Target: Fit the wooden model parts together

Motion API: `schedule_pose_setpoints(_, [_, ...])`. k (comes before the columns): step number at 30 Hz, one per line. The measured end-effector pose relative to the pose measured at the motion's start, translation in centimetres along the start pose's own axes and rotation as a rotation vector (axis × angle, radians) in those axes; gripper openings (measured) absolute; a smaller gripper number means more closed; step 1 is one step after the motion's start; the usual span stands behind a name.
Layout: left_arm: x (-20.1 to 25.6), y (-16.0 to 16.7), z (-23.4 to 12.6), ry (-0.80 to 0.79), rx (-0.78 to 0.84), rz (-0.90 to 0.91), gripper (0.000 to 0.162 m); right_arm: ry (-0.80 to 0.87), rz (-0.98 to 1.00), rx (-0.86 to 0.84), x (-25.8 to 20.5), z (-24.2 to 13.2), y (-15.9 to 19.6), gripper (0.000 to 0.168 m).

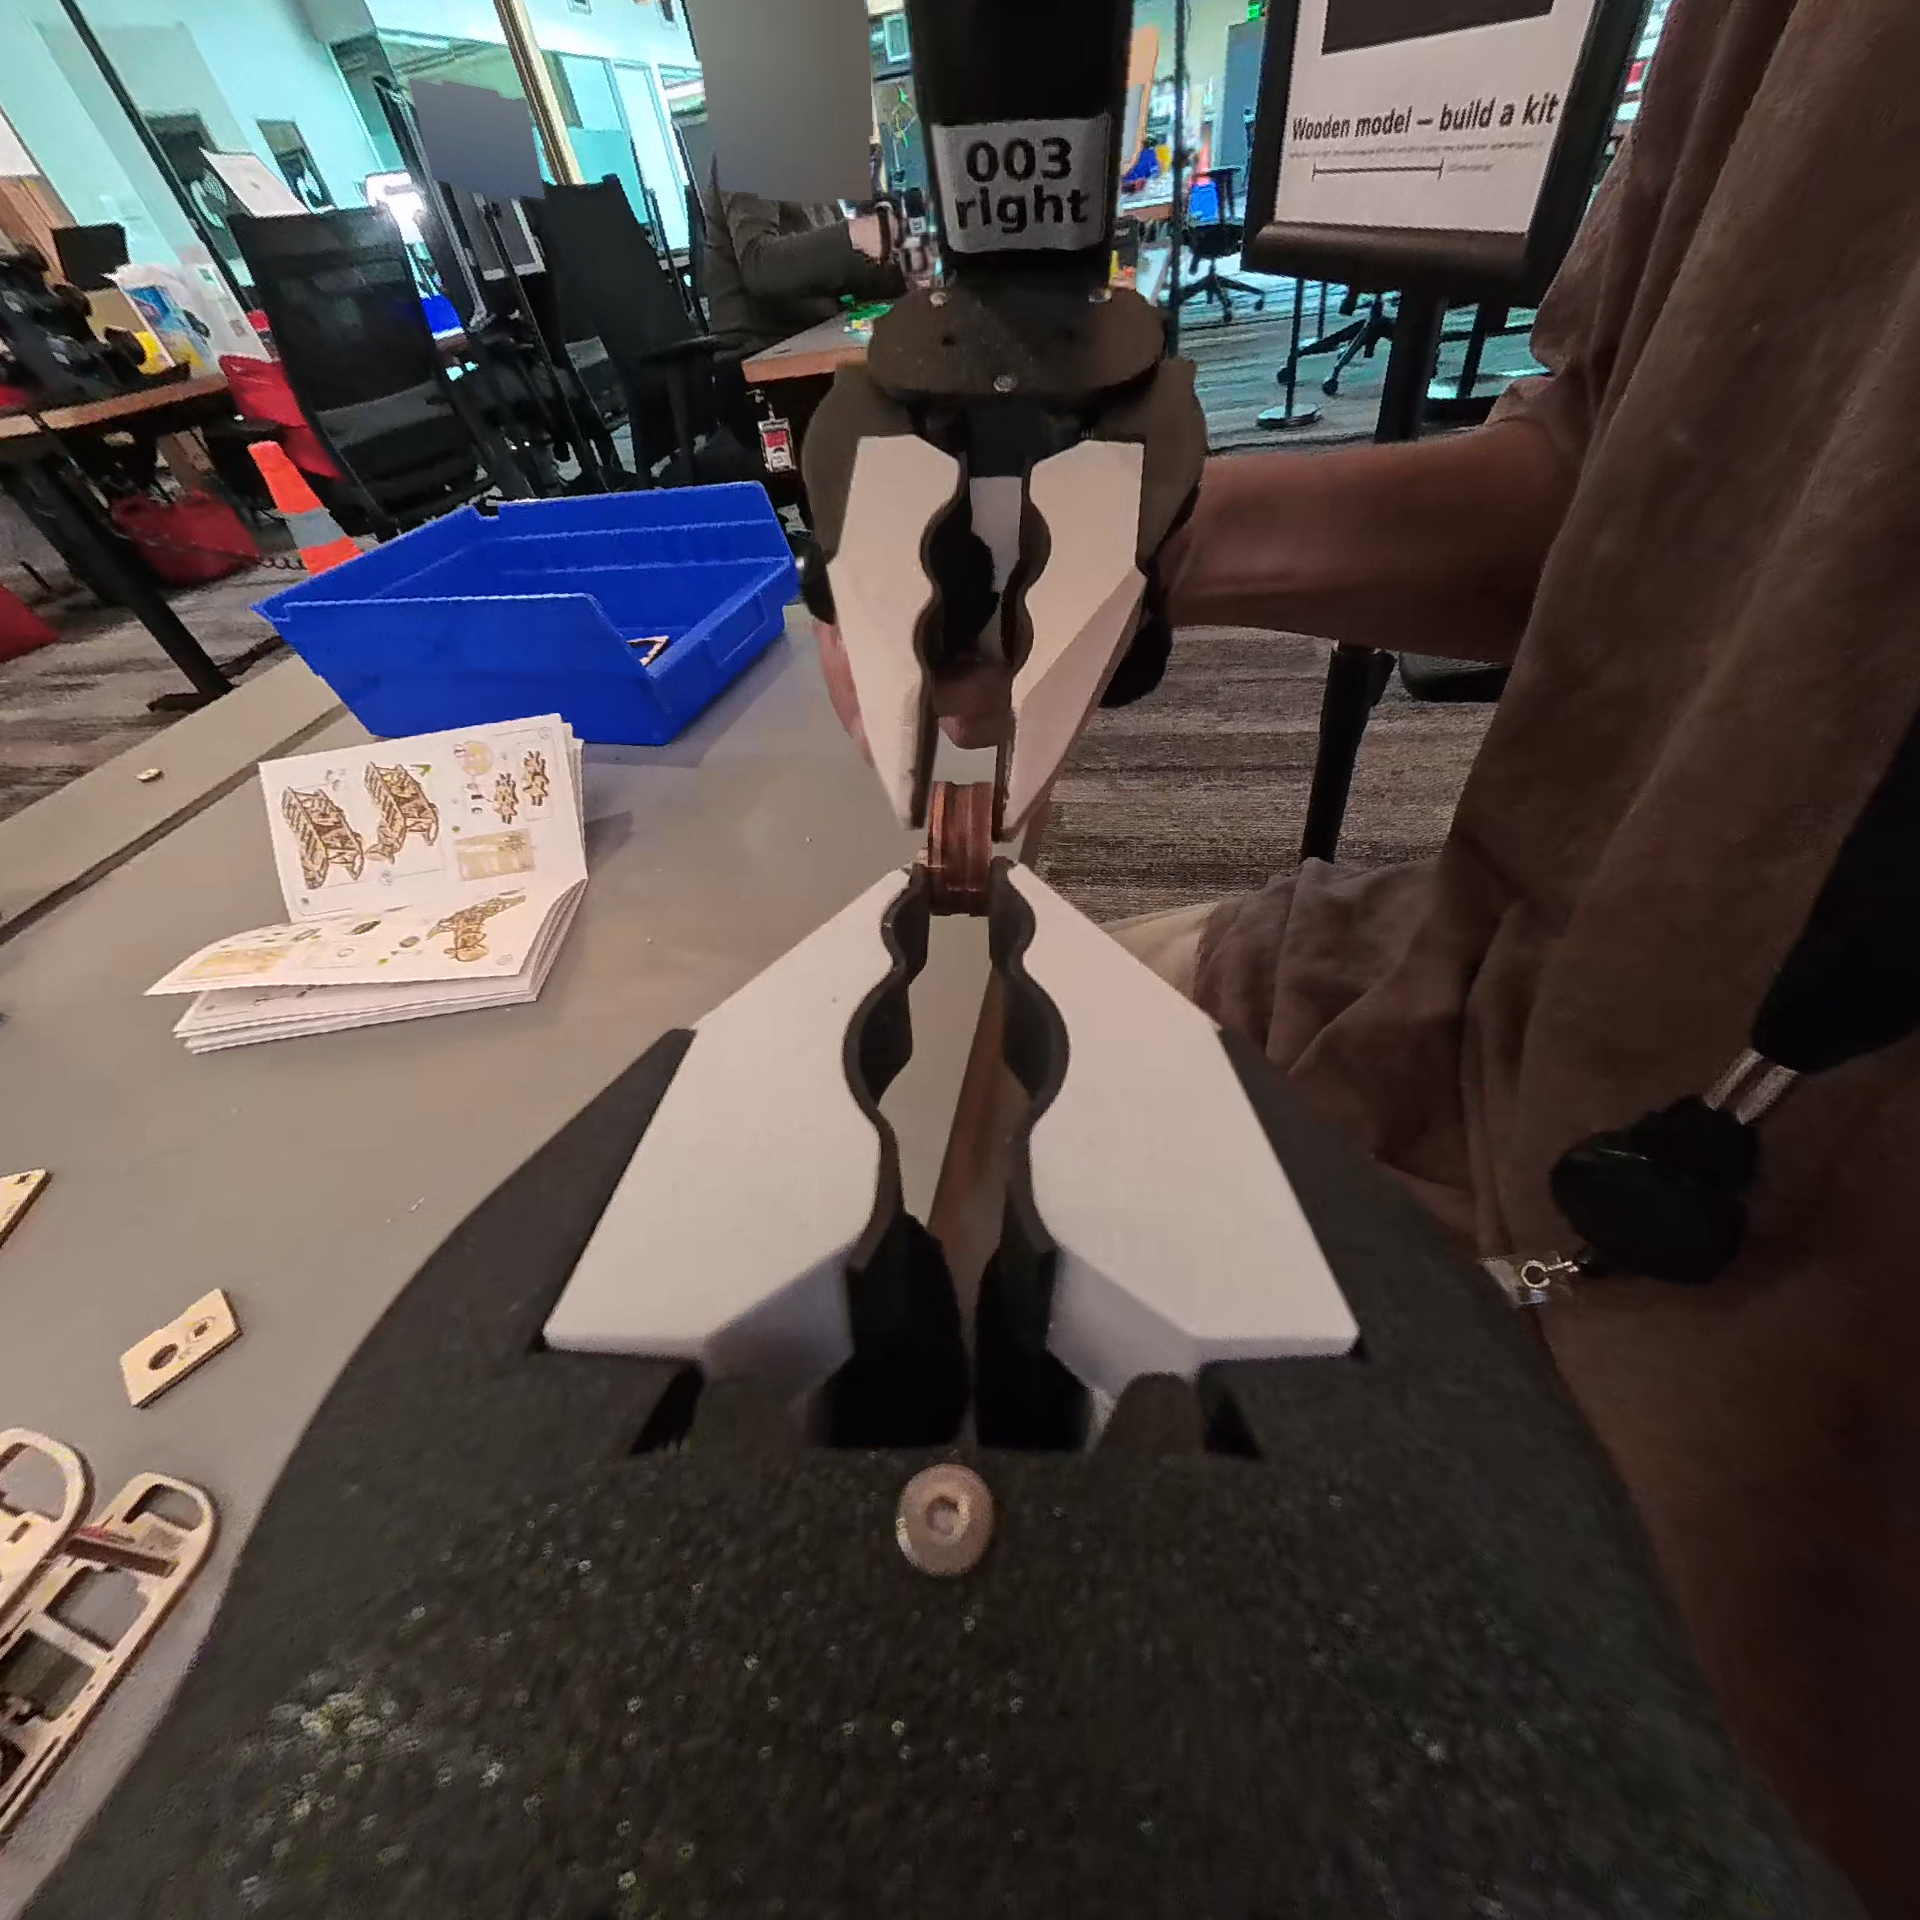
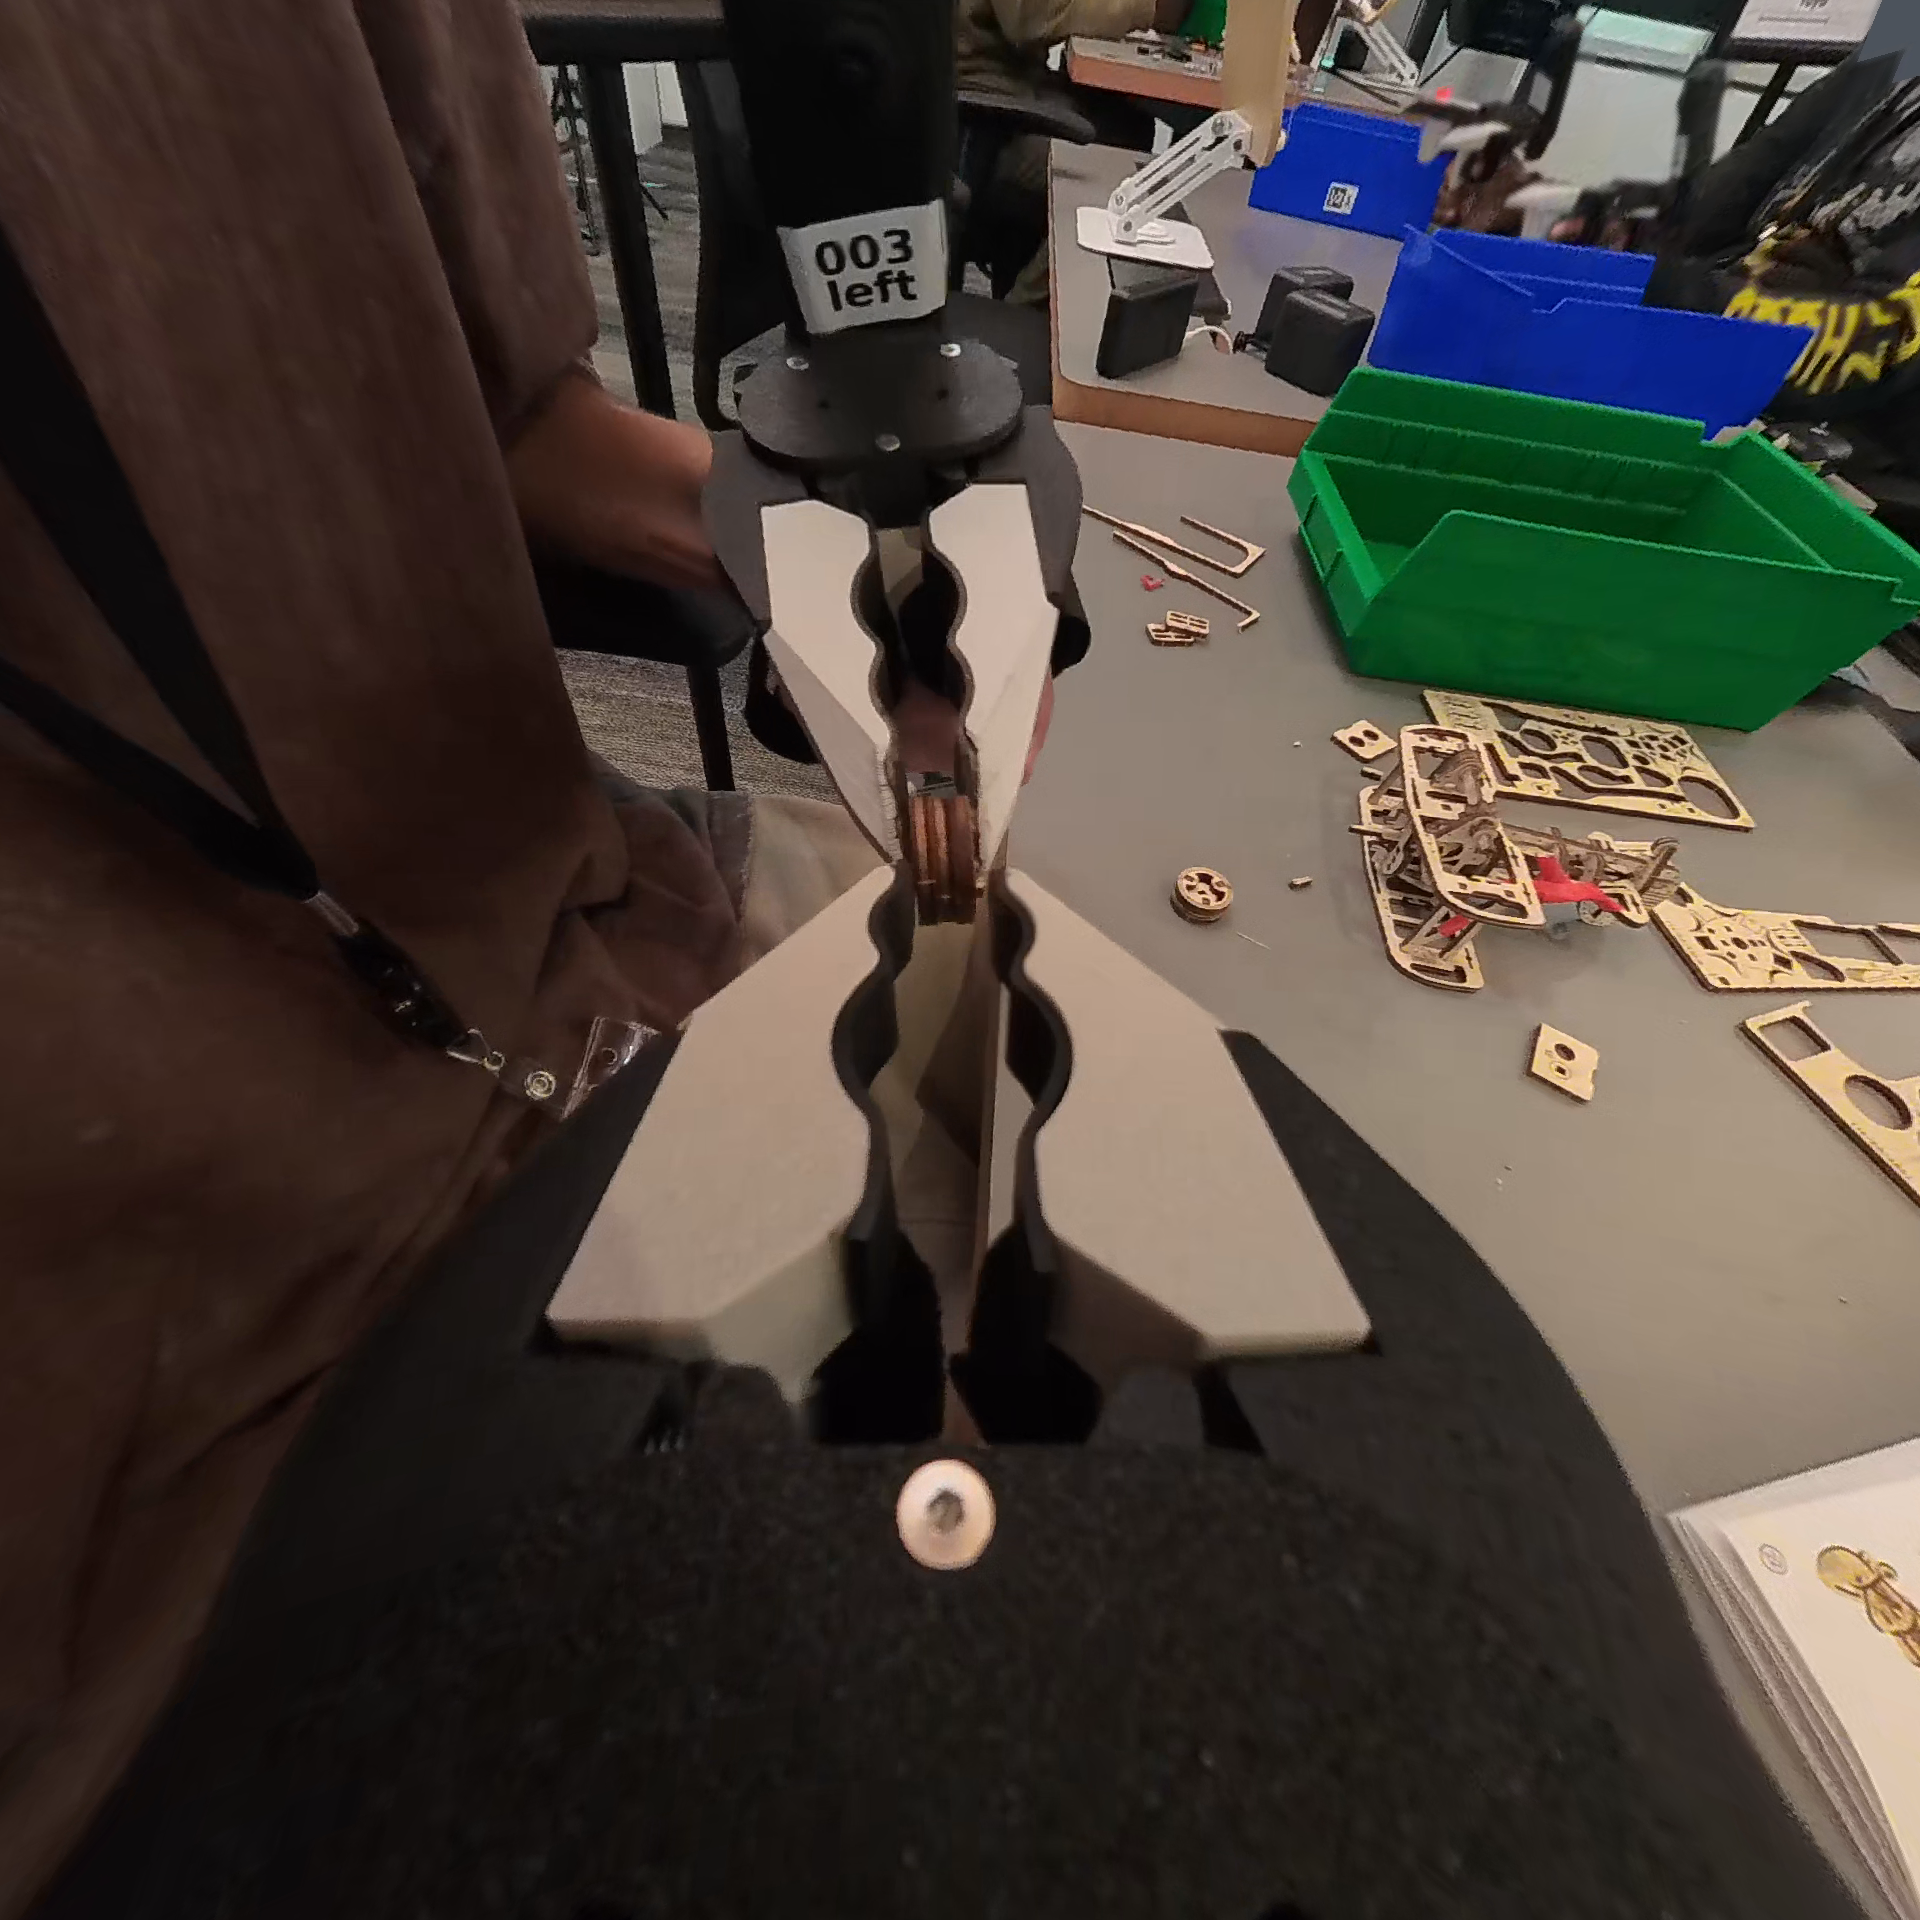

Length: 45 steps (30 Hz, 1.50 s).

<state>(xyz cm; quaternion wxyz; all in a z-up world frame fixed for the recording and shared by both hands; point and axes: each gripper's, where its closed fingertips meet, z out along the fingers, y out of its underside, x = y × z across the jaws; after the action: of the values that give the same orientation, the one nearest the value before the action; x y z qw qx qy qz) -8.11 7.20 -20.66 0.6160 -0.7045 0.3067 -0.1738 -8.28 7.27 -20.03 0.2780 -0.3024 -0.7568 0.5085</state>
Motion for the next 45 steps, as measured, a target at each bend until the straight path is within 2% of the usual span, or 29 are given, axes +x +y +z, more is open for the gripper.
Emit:
schedule_pose_setpoints(8, [0.2, 0.5, 0.1, 0.028, -0.023, -0.049, 0.008, -0.029, 0.032, -0.003, -0.2, 0.2, 0.4, 0.011])
schedule_pose_setpoints(13, [-0.1, 0.0, 0.2, 0.004, -0.003, -0.073, 0.016, -0.068, 0.075, 0.036, -0.2, 0.3, 0.2, 0.01])
schedule_pose_setpoints(14, [0.0, 0.0, 0.2, 0.013, -0.004, -0.072, 0.01, -0.064, 0.082, 0.036, 0.0, 0.4, 0.3, 0.01])
schedule_pose_setpoints(17, [-0.1, 0.3, 0.2, 0.017, -0.017, -0.08, 0.01, -0.077, 0.093, 0.047, -0.1, 0.5, 0.4, 0.01])
schedule_pose_setpoints(23, [-0.6, 1.0, 0.1, 0.003, -0.053, -0.084, 0.01, -0.123, 0.284, 0.113, 0.3, 1.0, 0.8, 0.012])
schedule_pose_setpoints(26, [-0.5, 2.6, 0.7, 0.017, -0.139, -0.138, 0.009, -0.13, 0.336, 0.09, 0.4, 1.3, 1.6, 0.014])
schedule_pose_setpoints(27, [-0.4, 3.0, 0.8, 0.024, -0.162, -0.141, 0.009, -0.132, 0.342, 0.098, 0.4, 1.3, 1.5, 0.013])
schedule_pose_setpoints(29, [-0.2, 3.3, 1.0, 0.024, -0.178, -0.15, 0.009, -0.133, 0.339, 0.085, 0.2, 1.4, 1.6, 0.0])
schedule_pose_setpoints(34, [-0.4, 2.3, 0.9, -0.005, -0.133, -0.176, 0.01, -0.092, 0.329, 0.112, 0.9, 0.7, 1.3, 0.0])
schedule_pose_setpoints(37, [-0.8, 2.8, 0.8, -0.038, -0.162, -0.177, 0.009, -0.088, 0.325, 0.115, 0.9, 0.6, 1.3, 0.0])
schedule_pose_setpoints(39, [-0.9, 3.7, 0.8, -0.039, -0.199, -0.172, 0.01, -0.081, 0.332, 0.101, 1.1, 0.9, 1.6, 0.017])
schedule_pose_setpoints(40, [-1.1, 3.7, 0.8, -0.046, -0.192, -0.173, 0.01, -0.083, 0.326, 0.078, 1.0, 1.2, 2.0, 0.018])
schedule_pose_setpoints(45, [-0.8, 3.4, 0.9, -0.009, -0.162, -0.217, 0.01, -0.07, 0.288, 0.039, 0.9, 1.7, 2.9, 0.012])
